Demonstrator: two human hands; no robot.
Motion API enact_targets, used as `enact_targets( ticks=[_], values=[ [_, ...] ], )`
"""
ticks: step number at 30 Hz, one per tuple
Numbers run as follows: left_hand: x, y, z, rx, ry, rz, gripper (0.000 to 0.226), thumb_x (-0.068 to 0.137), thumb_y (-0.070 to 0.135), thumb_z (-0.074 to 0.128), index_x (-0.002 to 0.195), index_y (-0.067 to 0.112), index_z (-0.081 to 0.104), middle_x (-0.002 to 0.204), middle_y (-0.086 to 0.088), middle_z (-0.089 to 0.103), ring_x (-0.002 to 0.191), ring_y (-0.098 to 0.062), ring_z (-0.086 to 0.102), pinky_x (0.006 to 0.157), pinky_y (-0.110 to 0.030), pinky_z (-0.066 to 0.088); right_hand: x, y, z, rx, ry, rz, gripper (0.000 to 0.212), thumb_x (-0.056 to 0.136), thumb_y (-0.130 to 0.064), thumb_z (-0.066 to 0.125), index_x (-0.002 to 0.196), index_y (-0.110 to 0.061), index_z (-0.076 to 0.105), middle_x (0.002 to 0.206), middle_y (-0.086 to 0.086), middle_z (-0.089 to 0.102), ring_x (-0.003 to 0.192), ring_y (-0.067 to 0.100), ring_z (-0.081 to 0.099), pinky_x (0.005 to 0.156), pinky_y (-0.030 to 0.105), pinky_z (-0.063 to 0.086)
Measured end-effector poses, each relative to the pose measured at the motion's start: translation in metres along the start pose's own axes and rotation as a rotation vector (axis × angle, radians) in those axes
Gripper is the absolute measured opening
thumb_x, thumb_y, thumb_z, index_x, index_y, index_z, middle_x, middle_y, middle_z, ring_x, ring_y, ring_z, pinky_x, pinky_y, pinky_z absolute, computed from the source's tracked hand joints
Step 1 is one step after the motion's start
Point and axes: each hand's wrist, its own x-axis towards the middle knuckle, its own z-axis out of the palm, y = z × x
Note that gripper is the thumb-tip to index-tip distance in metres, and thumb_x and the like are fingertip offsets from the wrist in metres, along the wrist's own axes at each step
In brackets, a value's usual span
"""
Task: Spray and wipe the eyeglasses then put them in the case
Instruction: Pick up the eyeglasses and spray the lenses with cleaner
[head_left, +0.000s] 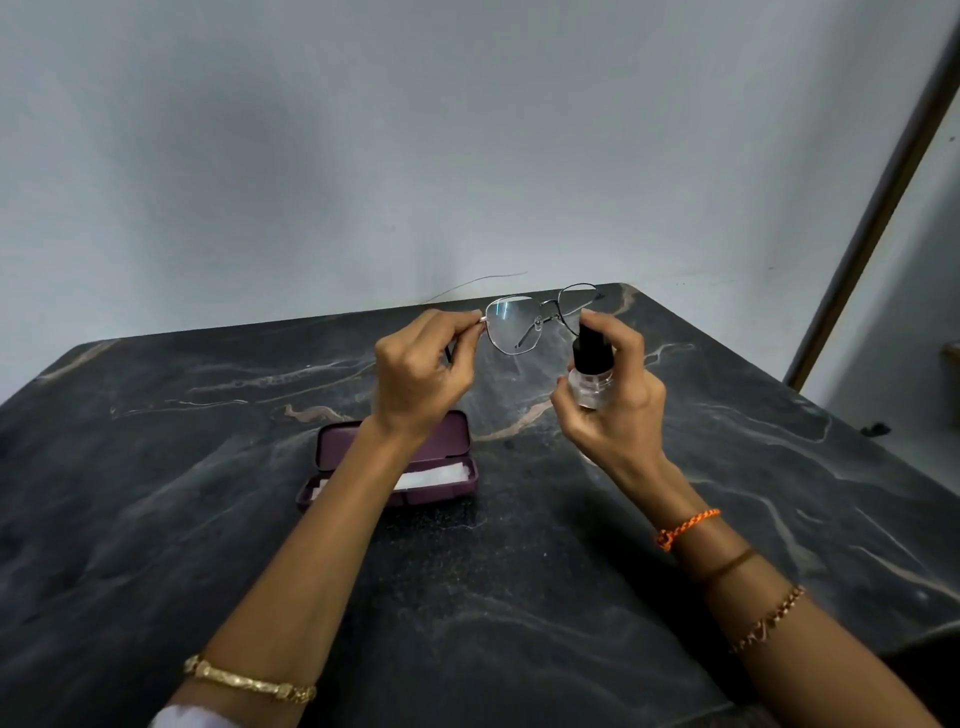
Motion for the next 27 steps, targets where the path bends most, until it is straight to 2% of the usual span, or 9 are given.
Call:
enact_targets(
  ticks=[3, 6, 9, 11, 15, 17, 23, 27],
  values=[
    [-0.001, 0.000, 0.000, 0.003, 0.000, 0.004, 0.002, 0.069, -0.009, 0.070, 0.069, -0.009, 0.068, 0.060, -0.016, 0.068, 0.050, -0.022, 0.064, 0.046, -0.031, 0.048, -0.001, 0.001, 0.001, 0.002, 0.012, 0.010, 0.059, 0.064, -0.002, 0.062, 0.115, -0.018, 0.038, 0.084, 0.013, 0.068, 0.060, 0.007, 0.052, 0.055, 0.013, 0.042],
    [-0.001, 0.001, 0.000, 0.000, -0.009, 0.018, 0.002, 0.069, -0.009, 0.070, 0.070, -0.009, 0.068, 0.063, -0.017, 0.069, 0.052, -0.022, 0.065, 0.048, -0.029, 0.050, -0.002, 0.000, 0.002, 0.001, 0.032, 0.007, 0.063, 0.065, 0.000, 0.062, 0.120, -0.017, 0.037, 0.091, 0.016, 0.069, 0.067, 0.008, 0.056, 0.060, 0.009, 0.042],
    [-0.001, -0.001, 0.000, 0.015, 0.002, 0.018, 0.006, 0.073, -0.004, 0.068, 0.069, -0.009, 0.068, 0.063, -0.016, 0.069, 0.052, -0.021, 0.065, 0.047, -0.029, 0.051, -0.001, 0.002, 0.002, -0.039, 0.075, 0.032, 0.066, 0.066, 0.001, 0.063, 0.123, -0.019, 0.036, 0.101, 0.018, 0.068, 0.073, 0.023, 0.067, 0.062, 0.016, 0.046],
    [0.000, -0.002, 0.000, 0.021, 0.016, 0.010, 0.011, 0.075, 0.000, 0.065, 0.069, -0.009, 0.068, 0.062, -0.017, 0.069, 0.051, -0.022, 0.065, 0.048, -0.029, 0.048, 0.000, 0.005, 0.000, -0.067, 0.107, 0.084, 0.068, 0.066, -0.001, 0.063, 0.124, -0.023, 0.034, 0.103, 0.016, 0.068, 0.075, 0.029, 0.068, 0.060, 0.019, 0.045],
    [0.001, -0.005, -0.003, 0.033, 0.029, 0.004, 0.009, 0.075, -0.002, 0.065, 0.070, -0.009, 0.068, 0.062, -0.017, 0.069, 0.053, -0.022, 0.066, 0.049, -0.030, 0.048, 0.004, 0.015, -0.006, -0.141, 0.156, 0.166, 0.072, 0.064, 0.001, 0.063, 0.124, -0.027, 0.034, 0.098, 0.013, 0.070, 0.070, 0.028, 0.066, 0.059, 0.015, 0.039],
    [0.001, -0.005, -0.004, 0.036, 0.031, 0.004, 0.003, 0.071, -0.007, 0.069, 0.070, -0.009, 0.068, 0.062, -0.017, 0.069, 0.052, -0.023, 0.066, 0.049, -0.030, 0.047, 0.006, 0.018, -0.009, -0.166, 0.169, 0.190, 0.071, 0.064, 0.001, 0.062, 0.123, -0.027, 0.034, 0.093, 0.011, 0.071, 0.064, 0.027, 0.064, 0.057, 0.020, 0.039],
    [0.001, -0.004, -0.004, 0.034, 0.025, -0.009, 0.002, 0.069, -0.009, 0.070, 0.070, -0.010, 0.068, 0.063, -0.018, 0.069, 0.052, -0.023, 0.066, 0.049, -0.030, 0.049, 0.007, 0.025, -0.013, -0.171, 0.152, 0.170, 0.068, 0.062, 0.001, 0.062, 0.119, -0.026, 0.037, 0.084, 0.009, 0.070, 0.063, 0.011, 0.054, 0.058, 0.020, 0.037],
    [0.000, -0.004, -0.003, 0.027, 0.016, -0.003, 0.011, 0.075, -0.001, 0.065, 0.070, -0.010, 0.068, 0.063, -0.017, 0.069, 0.053, -0.022, 0.066, 0.051, -0.028, 0.049, 0.006, 0.026, -0.011, -0.142, 0.163, 0.170, 0.064, 0.064, 0.000, 0.061, 0.118, -0.025, 0.037, 0.080, 0.009, 0.068, 0.061, 0.022, 0.062, 0.057, 0.022, 0.040]
  ],
)
